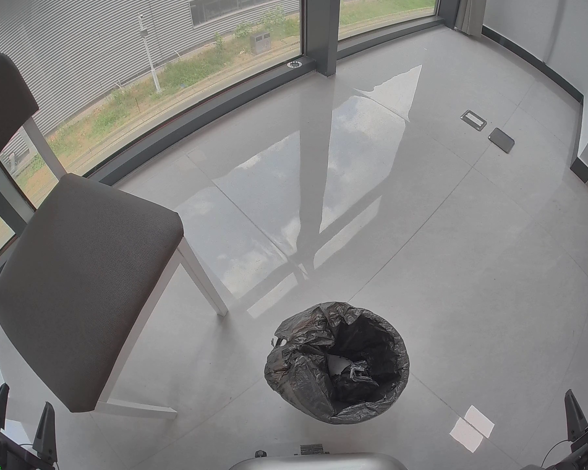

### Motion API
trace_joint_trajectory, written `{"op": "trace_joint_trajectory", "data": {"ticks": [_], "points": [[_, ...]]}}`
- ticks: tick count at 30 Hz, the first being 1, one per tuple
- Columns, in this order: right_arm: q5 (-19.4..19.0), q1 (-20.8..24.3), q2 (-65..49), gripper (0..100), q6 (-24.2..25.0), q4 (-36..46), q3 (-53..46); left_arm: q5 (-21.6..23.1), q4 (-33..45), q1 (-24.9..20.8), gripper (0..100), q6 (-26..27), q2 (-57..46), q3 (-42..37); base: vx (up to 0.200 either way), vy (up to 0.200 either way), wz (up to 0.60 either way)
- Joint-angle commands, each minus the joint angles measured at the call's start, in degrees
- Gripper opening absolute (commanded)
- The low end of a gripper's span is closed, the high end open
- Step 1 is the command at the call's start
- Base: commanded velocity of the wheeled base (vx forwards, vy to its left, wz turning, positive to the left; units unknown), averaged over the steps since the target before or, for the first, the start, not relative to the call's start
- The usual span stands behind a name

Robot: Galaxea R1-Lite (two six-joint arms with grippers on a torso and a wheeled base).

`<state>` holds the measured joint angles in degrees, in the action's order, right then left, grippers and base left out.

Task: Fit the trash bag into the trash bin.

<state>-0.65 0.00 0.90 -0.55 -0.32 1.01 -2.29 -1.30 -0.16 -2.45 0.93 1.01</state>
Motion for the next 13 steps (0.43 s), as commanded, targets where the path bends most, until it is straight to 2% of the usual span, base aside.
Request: {"op": "trace_joint_trajectory", "data": {"ticks": [1, 13], "points": [[0.0, 0.0, -0.2, 100, 0.1, 0.0, -1.0, 0.0, 0.0, 0.0, 100, 0.0, -0.9, -0.6, 0.000, 0.000, 0.00], [-0.1, 0.0, -0.2, 100, -0.9, -0.2, -1.0, 0.0, 0.0, 0.0, 100, 0.0, -0.9, -0.6, 0.000, 0.000, 0.00]]}}
